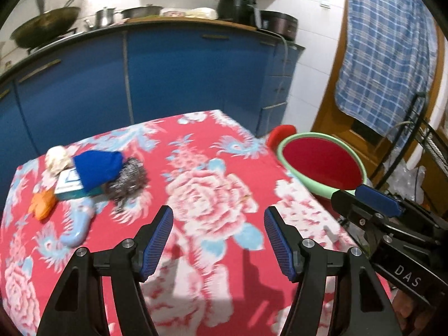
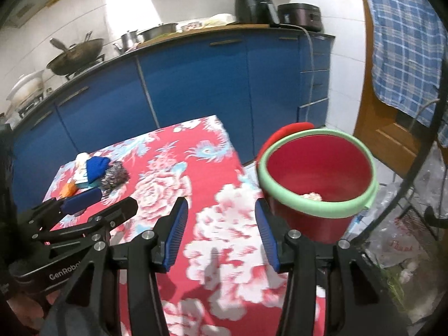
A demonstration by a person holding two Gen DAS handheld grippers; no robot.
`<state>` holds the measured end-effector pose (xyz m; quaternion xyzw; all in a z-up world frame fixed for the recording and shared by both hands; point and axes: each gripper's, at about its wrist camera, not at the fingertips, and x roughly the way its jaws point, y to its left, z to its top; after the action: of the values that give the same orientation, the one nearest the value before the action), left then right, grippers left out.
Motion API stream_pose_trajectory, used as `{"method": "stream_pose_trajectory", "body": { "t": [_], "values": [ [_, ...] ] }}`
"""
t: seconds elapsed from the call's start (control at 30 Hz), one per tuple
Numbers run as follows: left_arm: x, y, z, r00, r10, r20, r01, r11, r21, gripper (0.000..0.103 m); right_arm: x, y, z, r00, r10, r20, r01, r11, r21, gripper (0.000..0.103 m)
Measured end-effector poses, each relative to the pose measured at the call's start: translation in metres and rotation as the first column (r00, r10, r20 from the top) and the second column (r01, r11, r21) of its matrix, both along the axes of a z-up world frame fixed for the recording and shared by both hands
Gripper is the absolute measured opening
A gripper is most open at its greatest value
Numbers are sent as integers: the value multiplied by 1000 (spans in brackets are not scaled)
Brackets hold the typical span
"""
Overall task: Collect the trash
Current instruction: 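Move both open tools back over the table, then grasp the steel wool scrubber with the right tool while the left tool grasps the light blue plastic piece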
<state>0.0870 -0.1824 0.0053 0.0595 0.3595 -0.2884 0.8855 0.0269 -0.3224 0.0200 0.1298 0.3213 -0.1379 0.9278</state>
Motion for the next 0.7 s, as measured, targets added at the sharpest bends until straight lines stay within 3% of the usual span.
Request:
{"method": "stream_pose_trajectory", "body": {
  "t": [0.37,0.7],
  "values": [
    [15,75,-5,987,158,-19,-158,987,-13,69,39,56,-7,991,137,2,-137,990,20,51],
    [21,152,-15,947,319,-23,-319,948,24,69,75,113,-17,970,245,-15,-245,970,2,51]
  ]
}}
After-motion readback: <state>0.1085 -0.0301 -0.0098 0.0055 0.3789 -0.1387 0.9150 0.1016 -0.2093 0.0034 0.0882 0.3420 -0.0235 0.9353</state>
